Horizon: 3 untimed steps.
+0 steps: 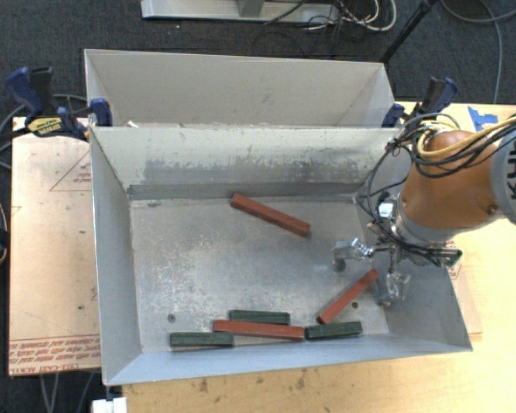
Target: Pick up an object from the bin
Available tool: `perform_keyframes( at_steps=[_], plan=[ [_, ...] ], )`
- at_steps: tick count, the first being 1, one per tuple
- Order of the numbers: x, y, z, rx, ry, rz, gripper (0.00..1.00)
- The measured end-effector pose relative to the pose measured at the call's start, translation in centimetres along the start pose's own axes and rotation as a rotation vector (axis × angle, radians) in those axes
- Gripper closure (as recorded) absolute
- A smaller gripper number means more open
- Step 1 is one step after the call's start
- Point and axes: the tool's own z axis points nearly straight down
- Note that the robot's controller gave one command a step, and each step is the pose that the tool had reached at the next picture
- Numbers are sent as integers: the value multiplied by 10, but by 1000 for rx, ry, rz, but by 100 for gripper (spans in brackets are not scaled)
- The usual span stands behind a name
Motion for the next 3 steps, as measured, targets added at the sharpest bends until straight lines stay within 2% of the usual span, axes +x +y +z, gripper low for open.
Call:
perform_keyframes(
  at_steps=[1, 2, 3],
  plan=[
    [-24, -17, 5, -10, -5, -343, 0],
    [-20, -22, 5, 1, -1, -342, 100],
    [-20, -22, 5, 1, -1, -342, 100]
  ],
)
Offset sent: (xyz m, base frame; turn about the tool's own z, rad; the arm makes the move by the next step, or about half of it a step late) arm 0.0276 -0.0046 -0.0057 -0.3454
